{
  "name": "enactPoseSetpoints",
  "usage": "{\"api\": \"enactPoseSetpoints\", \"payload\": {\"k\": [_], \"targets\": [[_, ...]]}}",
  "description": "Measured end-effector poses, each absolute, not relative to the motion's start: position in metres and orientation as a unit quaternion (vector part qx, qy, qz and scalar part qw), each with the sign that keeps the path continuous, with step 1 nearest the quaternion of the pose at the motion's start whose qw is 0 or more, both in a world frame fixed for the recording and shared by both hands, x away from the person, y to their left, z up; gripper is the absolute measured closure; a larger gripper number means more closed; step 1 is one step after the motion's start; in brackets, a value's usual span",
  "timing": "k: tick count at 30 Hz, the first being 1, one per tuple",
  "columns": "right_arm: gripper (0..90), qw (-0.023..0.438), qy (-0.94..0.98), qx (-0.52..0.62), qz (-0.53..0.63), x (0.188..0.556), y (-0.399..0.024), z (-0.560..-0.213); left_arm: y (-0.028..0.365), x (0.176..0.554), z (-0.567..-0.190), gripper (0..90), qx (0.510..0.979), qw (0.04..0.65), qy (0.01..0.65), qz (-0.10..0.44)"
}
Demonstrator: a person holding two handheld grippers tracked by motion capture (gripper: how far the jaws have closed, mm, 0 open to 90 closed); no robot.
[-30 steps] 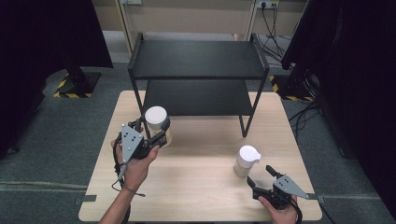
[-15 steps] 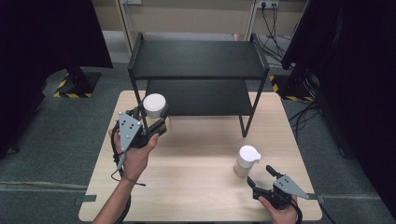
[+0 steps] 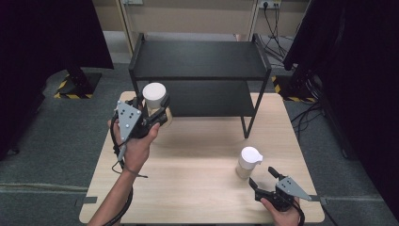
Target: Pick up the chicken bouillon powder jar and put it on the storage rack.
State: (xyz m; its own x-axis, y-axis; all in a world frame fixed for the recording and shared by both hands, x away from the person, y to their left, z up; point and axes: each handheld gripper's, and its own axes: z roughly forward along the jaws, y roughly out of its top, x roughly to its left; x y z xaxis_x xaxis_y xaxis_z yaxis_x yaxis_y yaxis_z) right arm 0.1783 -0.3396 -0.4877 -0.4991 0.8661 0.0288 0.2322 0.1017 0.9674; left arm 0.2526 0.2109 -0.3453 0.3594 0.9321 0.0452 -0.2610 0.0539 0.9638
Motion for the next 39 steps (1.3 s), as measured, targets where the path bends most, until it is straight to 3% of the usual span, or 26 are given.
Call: {"api": "enactPoseSetpoints", "payload": {"k": [39], "targets": [[10.2,0.295,0.679,0.404,0.537,0.178,-0.34,-0.488,0.198,0.28,-0.278,33.6,0.484,0.649,0.331,0.485]]}}
